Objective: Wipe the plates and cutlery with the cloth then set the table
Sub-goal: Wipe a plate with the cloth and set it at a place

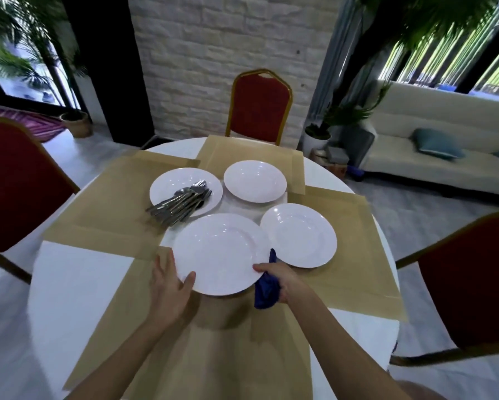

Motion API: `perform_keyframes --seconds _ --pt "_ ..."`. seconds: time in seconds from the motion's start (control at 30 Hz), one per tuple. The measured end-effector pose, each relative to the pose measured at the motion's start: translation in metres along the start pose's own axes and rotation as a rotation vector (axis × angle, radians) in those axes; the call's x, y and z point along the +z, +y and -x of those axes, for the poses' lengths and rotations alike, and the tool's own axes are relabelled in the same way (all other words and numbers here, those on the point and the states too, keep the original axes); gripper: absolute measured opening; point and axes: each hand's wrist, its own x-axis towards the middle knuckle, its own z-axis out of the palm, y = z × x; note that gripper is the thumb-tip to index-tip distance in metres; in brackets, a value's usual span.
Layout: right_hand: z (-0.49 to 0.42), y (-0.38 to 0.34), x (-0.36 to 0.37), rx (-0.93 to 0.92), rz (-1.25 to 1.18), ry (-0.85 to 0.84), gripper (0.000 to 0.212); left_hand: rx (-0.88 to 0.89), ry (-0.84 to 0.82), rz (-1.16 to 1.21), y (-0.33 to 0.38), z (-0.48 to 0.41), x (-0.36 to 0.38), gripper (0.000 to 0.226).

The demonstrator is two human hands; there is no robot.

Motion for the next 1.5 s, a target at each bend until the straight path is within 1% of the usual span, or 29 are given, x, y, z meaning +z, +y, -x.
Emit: perform_keyframes --seconds 0.03,0.07,0.1,0.2,0.27,0.3,0.37,0.43,0.5,0.57,0.63,0.67,0.7,0.77,0.83,0.87,0.9,0.93,0.97,1.07,1.17,1.27,1.33,1.4,1.43,1.47,1.5 --pt "-0.003 0.004 0.001 0.009 0.033 0.001 0.019 -0.069 0.004 0.159 -0.001 0.0 -0.004 0.074" --pt "-0.006 0.009 0.003 0.02 0.062 0.007 0.019 -0.14 -0.025 0.273 0.001 0.001 -0.008 0.07" --pt "-0.009 0.014 0.006 0.038 0.072 0.011 0.019 -0.186 -0.061 0.348 0.002 0.003 -0.011 0.071" --pt "-0.019 0.032 0.015 0.027 0.05 0.07 0.023 -0.199 -0.068 0.389 0.002 0.004 -0.016 0.074" --pt "-0.025 0.043 0.02 -0.044 0.066 0.14 0.037 -0.211 -0.065 0.433 -0.001 0.002 -0.018 0.075" --pt "-0.026 0.048 0.022 -0.092 0.1 0.176 0.041 -0.212 -0.086 0.481 -0.01 0.001 -0.018 0.078" --pt "-0.027 0.054 0.024 -0.175 0.201 0.257 0.041 -0.264 -0.118 0.58 -0.03 -0.002 -0.014 0.085" --pt "-0.027 0.058 0.026 -0.214 0.226 0.331 0.038 -0.302 -0.148 0.641 -0.048 -0.007 -0.01 0.086" --pt "-0.029 0.062 0.026 -0.262 0.218 0.396 0.027 -0.297 -0.146 0.677 -0.037 -0.006 -0.012 0.077" --pt "-0.029 0.065 0.022 -0.314 0.218 0.419 0.02 -0.299 -0.138 0.659 -0.032 -0.009 -0.012 0.063" --pt "-0.02 0.068 0.013 -0.34 0.24 0.459 0.018 -0.308 -0.155 0.623 -0.04 -0.013 -0.011 0.055" --pt "-0.014 0.07 0.005 -0.34 0.276 0.494 0.021 -0.317 -0.173 0.632 -0.043 -0.014 -0.011 0.053" --pt "-0.008 0.071 -0.005 -0.337 0.336 0.546 0.025 -0.335 -0.186 0.647 -0.046 -0.016 -0.01 0.051" --pt "0.002 0.074 -0.031 -0.349 0.536 0.697 0.031 -0.362 -0.187 0.675 -0.048 -0.017 -0.01 0.049" --pt "0.011 0.079 -0.062 -0.355 0.785 0.848 0.025 -0.345 -0.197 0.681 -0.046 -0.017 -0.009 0.049" --pt "0.014 0.083 -0.079 -0.345 0.936 0.897 0.024 -0.339 -0.193 0.68 -0.045 -0.016 -0.007 0.05" --pt "0.015 0.088 -0.095 -0.336 1.085 0.916 0.03 -0.344 -0.179 0.678 -0.045 -0.017 -0.007 0.05" --pt "0.016 0.094 -0.109 -0.301 1.218 0.908 0.041 -0.358 -0.169 0.675 -0.047 -0.017 -0.005 0.05" --pt "0.017 0.1 -0.12 -0.258 1.302 0.887 0.05 -0.375 -0.161 0.673 -0.049 -0.018 -0.003 0.05" --pt "0.017 0.12 -0.131 -0.163 1.427 0.791 0.064 -0.408 -0.167 0.661 -0.054 -0.019 -0.002 0.05" --pt "0.012 0.128 -0.122 -0.124 1.36 0.771 0.074 -0.388 -0.193 0.67 -0.057 -0.021 -0.001 0.051" --pt "0.01 0.131 -0.118 -0.078 1.348 0.775 0.078 -0.394 -0.186 0.674 -0.06 -0.021 0.001 0.053" --pt "0.011 0.132 -0.116 -0.057 1.353 0.833 0.082 -0.39 -0.178 0.659 -0.061 -0.021 0.003 0.054" --pt "0.013 0.126 -0.105 -0.101 1.32 0.945 0.082 -0.385 -0.17 0.646 -0.059 -0.019 0.004 0.054" --pt "0.012 0.12 -0.093 -0.155 1.303 0.967 0.079 -0.376 -0.167 0.647 -0.058 -0.017 0.003 0.053" --pt "0.009 0.113 -0.081 -0.225 1.295 0.951 0.075 -0.357 -0.162 0.64 -0.057 -0.017 0.004 0.054" --pt "0.005 0.104 -0.066 -0.311 1.292 0.899 0.071 -0.332 -0.151 0.623 -0.056 -0.016 0.002 0.054"
